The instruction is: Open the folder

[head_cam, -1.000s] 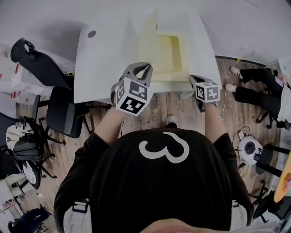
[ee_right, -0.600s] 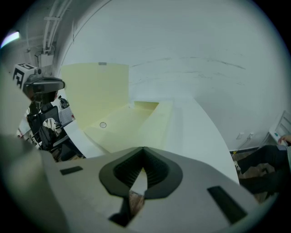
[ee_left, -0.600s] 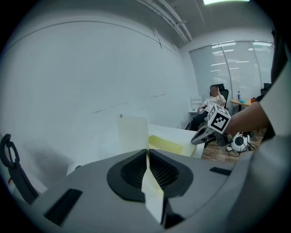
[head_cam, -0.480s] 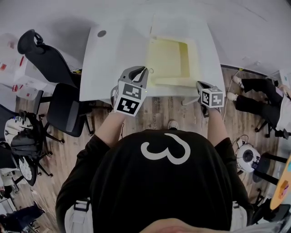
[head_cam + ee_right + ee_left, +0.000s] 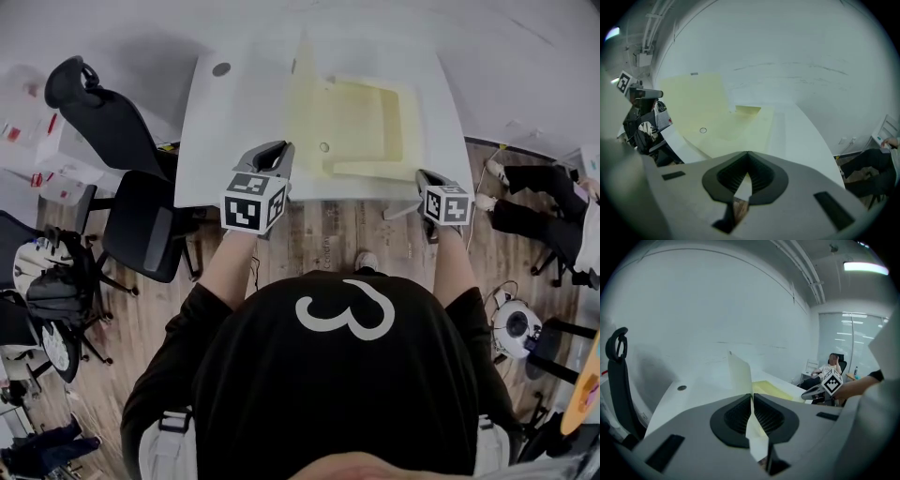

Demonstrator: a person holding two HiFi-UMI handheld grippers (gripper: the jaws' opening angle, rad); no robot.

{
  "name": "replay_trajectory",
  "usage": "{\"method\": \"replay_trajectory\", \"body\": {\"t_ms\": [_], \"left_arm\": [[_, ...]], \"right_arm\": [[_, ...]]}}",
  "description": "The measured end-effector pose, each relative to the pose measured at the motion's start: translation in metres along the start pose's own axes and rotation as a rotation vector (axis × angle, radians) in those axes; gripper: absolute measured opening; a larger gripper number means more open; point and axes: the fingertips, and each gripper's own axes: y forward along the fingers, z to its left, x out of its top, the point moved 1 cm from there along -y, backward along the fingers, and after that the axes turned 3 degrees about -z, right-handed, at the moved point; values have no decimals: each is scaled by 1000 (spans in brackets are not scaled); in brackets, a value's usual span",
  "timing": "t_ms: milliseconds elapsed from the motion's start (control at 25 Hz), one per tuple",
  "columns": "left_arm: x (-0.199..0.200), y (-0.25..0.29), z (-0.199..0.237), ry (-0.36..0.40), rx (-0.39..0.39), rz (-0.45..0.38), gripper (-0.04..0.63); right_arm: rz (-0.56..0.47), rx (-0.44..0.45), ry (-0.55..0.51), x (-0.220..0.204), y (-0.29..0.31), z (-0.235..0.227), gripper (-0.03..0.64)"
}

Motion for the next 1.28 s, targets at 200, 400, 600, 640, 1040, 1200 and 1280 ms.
{"method": "replay_trajectory", "body": {"t_ms": [200,400,600,640,1040,1200,1280], "left_arm": [[-10,-7,17,-63,1,-12,25],[-19,-10,35,-119,13,-25,25],[-32,-13,50,-173,35,-18,25],[-35,-13,54,-185,41,-16,25],[-68,-13,85,-322,98,-9,26],[-84,-16,96,-377,124,15,26],[-92,-15,102,-429,128,12,26]], "right_arm": [[-2,-16,-6,-2,1,2,23],[-10,-22,14,-2,0,1,23],[-7,-25,7,-1,0,2,23],[-13,-20,13,-1,0,2,23],[-36,-3,42,-1,-1,3,23],[-43,-6,65,-1,-4,4,23],[-51,-9,79,0,-4,4,23]]}}
